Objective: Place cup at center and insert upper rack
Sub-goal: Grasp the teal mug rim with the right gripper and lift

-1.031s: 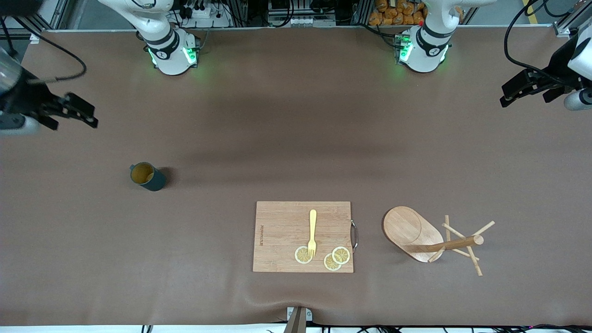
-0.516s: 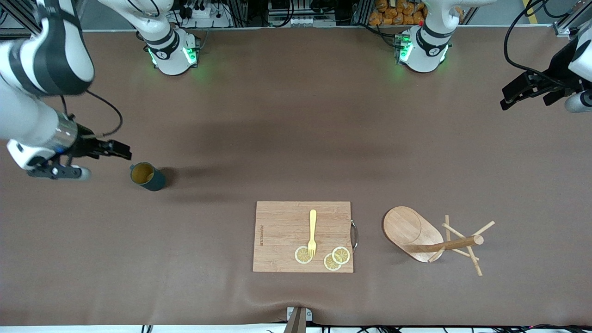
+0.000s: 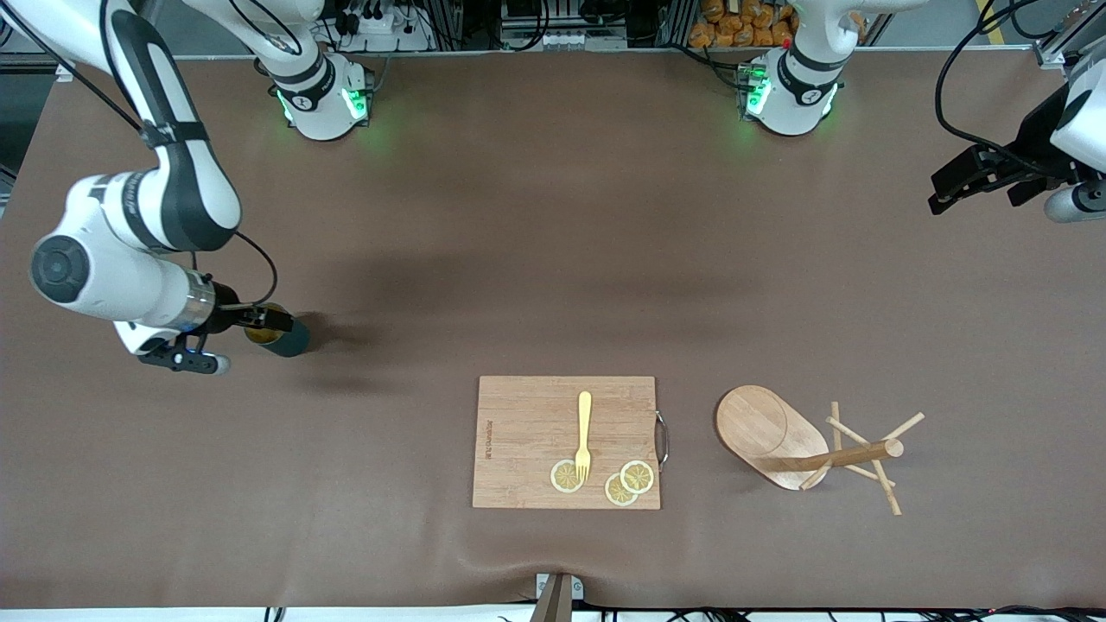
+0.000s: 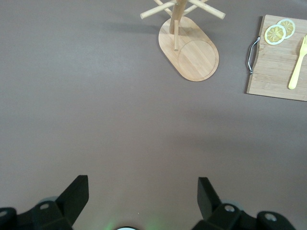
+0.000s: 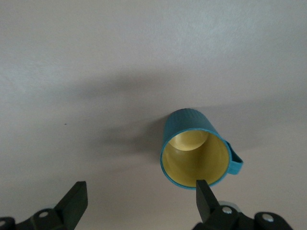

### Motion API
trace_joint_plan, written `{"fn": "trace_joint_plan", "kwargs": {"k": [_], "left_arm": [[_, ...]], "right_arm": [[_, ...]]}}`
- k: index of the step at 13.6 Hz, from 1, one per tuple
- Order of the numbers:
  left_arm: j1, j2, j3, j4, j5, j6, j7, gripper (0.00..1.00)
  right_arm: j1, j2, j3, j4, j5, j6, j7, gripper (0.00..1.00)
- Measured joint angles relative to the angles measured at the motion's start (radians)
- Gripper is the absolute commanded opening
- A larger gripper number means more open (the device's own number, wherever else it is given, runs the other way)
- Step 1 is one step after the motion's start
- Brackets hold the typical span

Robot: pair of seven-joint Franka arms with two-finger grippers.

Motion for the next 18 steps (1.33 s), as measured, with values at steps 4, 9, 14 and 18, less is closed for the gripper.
{"fn": "trace_joint_plan", "kwargs": {"k": [4, 9, 14, 18], "left_arm": [[0.0, 0.0, 0.0, -0.001, 0.0, 0.001, 0.0, 1.0], [0.0, -0.002, 0.0, 0.0, 0.0, 0.003, 0.0, 1.0], [-0.002, -0.002, -0.002, -0.001, 0.004, 0.023, 0.007, 1.0], [-0.005, -0.002, -0.009, -0.001, 0.005, 0.028, 0.008, 1.0]], "right_arm": [[0.0, 0.067, -0.005, -0.01, 0.0, 0.043, 0.041, 1.0], [0.0, 0.12, -0.033, -0.01, -0.003, 0.096, 0.06, 0.37], [0.0, 0.132, -0.061, -0.01, -0.006, 0.109, 0.06, 0.0], [0.0, 0.126, -0.063, -0.008, -0.014, 0.099, 0.076, 0.0]]}}
